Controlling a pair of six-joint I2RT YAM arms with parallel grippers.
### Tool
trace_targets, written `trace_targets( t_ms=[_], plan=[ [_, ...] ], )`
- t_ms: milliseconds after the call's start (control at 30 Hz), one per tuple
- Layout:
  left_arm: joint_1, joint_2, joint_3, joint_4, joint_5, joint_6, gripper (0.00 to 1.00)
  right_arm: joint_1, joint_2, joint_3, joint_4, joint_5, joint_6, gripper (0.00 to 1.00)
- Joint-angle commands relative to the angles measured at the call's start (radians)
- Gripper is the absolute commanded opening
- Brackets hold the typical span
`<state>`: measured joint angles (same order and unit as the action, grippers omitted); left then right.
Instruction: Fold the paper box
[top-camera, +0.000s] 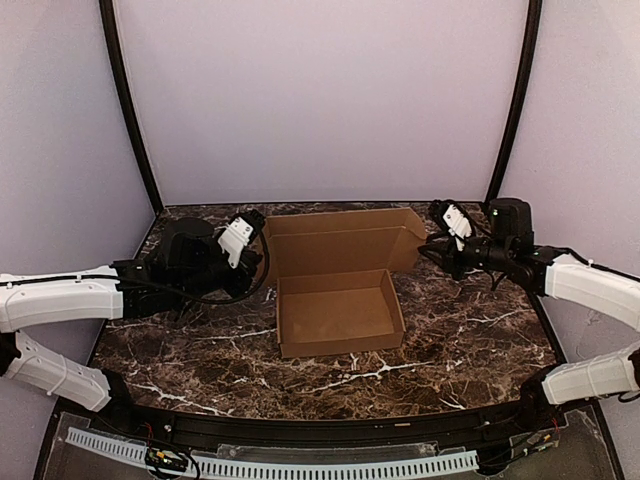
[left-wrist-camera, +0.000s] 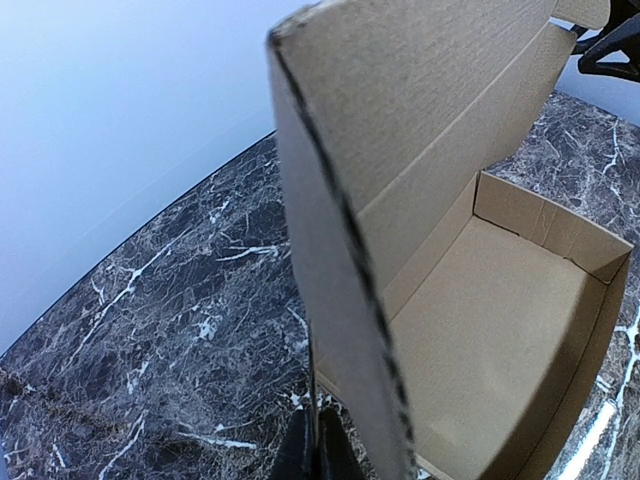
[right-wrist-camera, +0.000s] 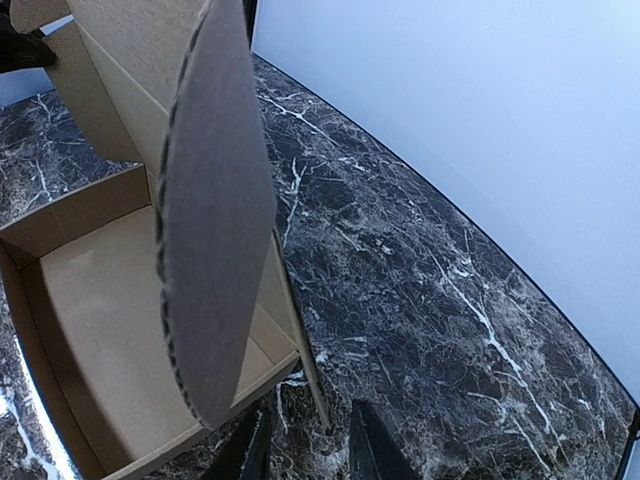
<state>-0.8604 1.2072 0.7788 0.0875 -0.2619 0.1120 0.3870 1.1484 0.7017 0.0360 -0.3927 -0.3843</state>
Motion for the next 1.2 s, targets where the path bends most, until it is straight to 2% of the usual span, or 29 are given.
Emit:
trace_targets(
  t_ms=[0, 167, 467, 867, 1167],
  plan=[
    [-0.003, -0.010, -0.002, -0.010, 0.008, 0.002, 0.01, -0.005, 0.006, 0.031, 0.059, -0.027, 0.005, 0.25],
    [-0.003, -0.011, 0.000, -0.011, 0.008, 0.004, 0.01, -0.005, 0.011, 0.037, 0.079, -0.033, 0.002, 0.20],
    [-0.003, -0.017, 0.003, -0.015, 0.003, 0.005, 0.01, -0.005, 0.016, 0.031, 0.077, -0.041, 0.016, 0.00],
    [-0.003, -0.008, 0.068, -0.056, 0.032, -0.031, 0.01, 0.010, -0.014, 0.084, 0.025, -0.082, 0.076, 0.00],
    [-0.003, 0.024, 0.190, -0.177, 0.077, -0.102, 0.01, 0.104, -0.048, 0.164, -0.098, 0.022, 0.168, 0.00]
  ],
)
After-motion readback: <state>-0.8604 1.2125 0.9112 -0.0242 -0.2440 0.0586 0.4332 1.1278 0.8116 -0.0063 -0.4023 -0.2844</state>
